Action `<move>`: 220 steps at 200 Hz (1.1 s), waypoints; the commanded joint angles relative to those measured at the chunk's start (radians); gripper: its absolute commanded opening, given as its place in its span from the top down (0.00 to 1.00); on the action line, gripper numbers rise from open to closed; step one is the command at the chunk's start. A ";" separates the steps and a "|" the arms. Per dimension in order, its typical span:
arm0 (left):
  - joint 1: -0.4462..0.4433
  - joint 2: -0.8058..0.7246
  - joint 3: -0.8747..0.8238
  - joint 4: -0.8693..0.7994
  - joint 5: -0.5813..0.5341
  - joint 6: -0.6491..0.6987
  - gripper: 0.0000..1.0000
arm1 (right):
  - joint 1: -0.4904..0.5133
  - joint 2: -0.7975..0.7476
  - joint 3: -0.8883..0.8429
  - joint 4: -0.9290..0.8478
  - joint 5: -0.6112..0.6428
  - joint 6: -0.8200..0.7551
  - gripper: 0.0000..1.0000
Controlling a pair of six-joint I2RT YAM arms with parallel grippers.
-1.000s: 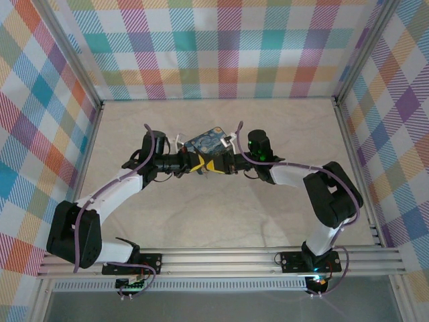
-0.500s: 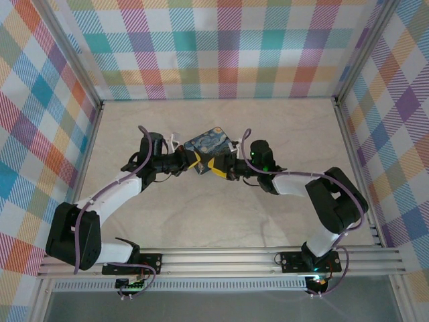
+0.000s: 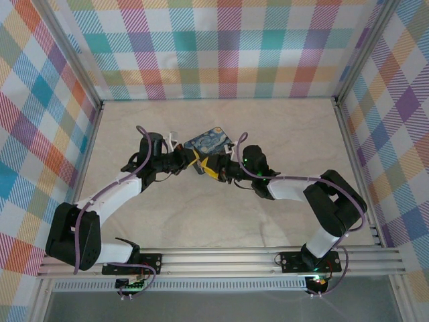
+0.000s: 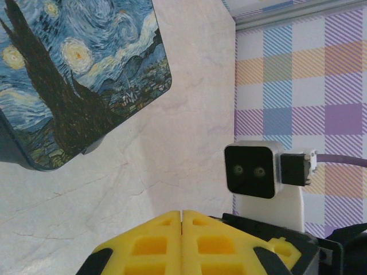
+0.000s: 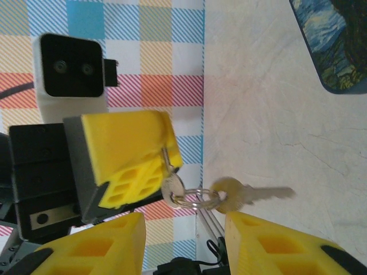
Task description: Unlock a padlock with a key
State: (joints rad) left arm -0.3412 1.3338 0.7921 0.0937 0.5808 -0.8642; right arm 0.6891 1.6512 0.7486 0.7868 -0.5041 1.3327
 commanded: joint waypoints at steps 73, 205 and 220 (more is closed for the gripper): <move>0.010 -0.029 -0.024 0.043 -0.002 -0.019 1.00 | 0.043 0.077 0.097 0.093 0.023 0.048 0.64; 0.010 -0.041 -0.052 0.072 -0.007 -0.057 1.00 | 0.043 0.071 0.061 0.154 0.077 0.068 0.90; 0.010 -0.040 -0.054 0.069 -0.012 -0.061 1.00 | 0.043 0.063 0.049 0.162 0.081 0.055 0.94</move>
State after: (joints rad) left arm -0.3378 1.3132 0.7593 0.1570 0.5720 -0.9131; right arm 0.7273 1.7248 0.8150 0.8547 -0.4442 1.3987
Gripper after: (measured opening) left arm 0.049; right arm 0.092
